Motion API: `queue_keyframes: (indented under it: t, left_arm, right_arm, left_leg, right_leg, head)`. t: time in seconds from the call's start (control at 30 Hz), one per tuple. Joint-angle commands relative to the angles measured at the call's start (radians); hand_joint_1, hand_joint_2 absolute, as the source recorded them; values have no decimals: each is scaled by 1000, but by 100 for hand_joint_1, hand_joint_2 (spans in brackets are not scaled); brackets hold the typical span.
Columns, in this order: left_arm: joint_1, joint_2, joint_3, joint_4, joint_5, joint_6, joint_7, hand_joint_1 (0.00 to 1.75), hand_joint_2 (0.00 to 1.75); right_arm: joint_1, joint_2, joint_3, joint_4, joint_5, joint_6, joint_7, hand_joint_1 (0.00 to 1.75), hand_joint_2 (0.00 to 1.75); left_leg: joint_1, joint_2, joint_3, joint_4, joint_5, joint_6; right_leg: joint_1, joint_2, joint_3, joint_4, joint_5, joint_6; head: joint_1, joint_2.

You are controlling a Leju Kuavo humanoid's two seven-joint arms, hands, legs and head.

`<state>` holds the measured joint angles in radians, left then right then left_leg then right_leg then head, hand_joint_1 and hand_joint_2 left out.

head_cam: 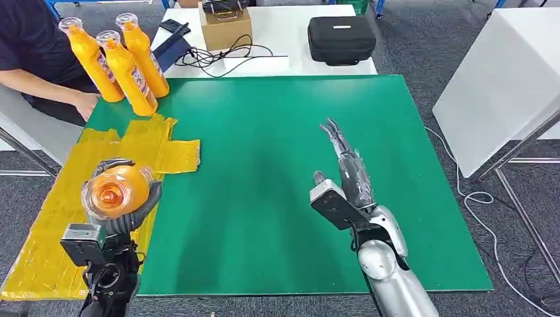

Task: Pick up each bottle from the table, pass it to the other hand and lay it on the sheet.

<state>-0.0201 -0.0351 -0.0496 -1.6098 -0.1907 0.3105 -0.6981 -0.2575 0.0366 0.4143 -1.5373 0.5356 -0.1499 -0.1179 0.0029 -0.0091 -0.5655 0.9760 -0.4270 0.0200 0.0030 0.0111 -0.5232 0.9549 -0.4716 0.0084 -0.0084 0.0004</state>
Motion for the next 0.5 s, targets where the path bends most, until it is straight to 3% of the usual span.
queue_keyframes:
  t: [0.03,0.07,0.1,0.17,0.27,0.37,0.5]
  left_arm:
    - [-37,22,-32,57,-3,0,0,175,175]
    - [-46,45,-75,59,-212,234,0,175,175]
    - [-57,45,-94,90,-365,369,0,175,175]
    - [-66,-54,25,102,-687,388,0,175,175]
    - [-92,-118,137,115,-1001,388,0,175,175]
    - [-106,-109,168,155,-1038,388,0,175,175]
    - [-190,-132,270,372,-1157,388,0,175,175]
  right_arm:
    - [-20,-29,-14,8,-3,0,-2,0,0]
    - [-27,-45,-5,11,-39,2,-5,0,0]
    - [-32,-55,-1,14,-46,-4,-7,0,0]
    - [-47,-72,9,30,-78,5,-19,0,0]
    - [-102,-75,35,88,-121,24,-41,0,0]
    - [-128,-70,44,109,-132,33,-37,0,0]
    - [-156,-85,79,113,-173,35,-39,0,0]
  left_leg:
    - [0,-1,2,0,-1,-1]
    - [0,-1,2,-1,0,0]
    - [1,-1,3,0,-1,0]
    - [1,-3,3,0,0,0]
    - [0,-1,1,0,0,0]
    - [0,1,2,0,0,0]
    - [-1,2,4,-2,0,-1]
  right_leg:
    - [0,-3,3,-1,-1,1]
    - [0,-2,2,-1,0,1]
    - [1,-2,4,-1,-1,1]
    - [1,-4,4,-2,-1,1]
    - [0,-2,2,-1,0,1]
    - [-1,0,3,-1,1,1]
    - [0,0,5,-2,1,2]
  head:
    - [0,0]
    - [0,0]
    - [0,0]
    - [0,0]
    - [0,0]
    - [0,0]
    - [0,0]
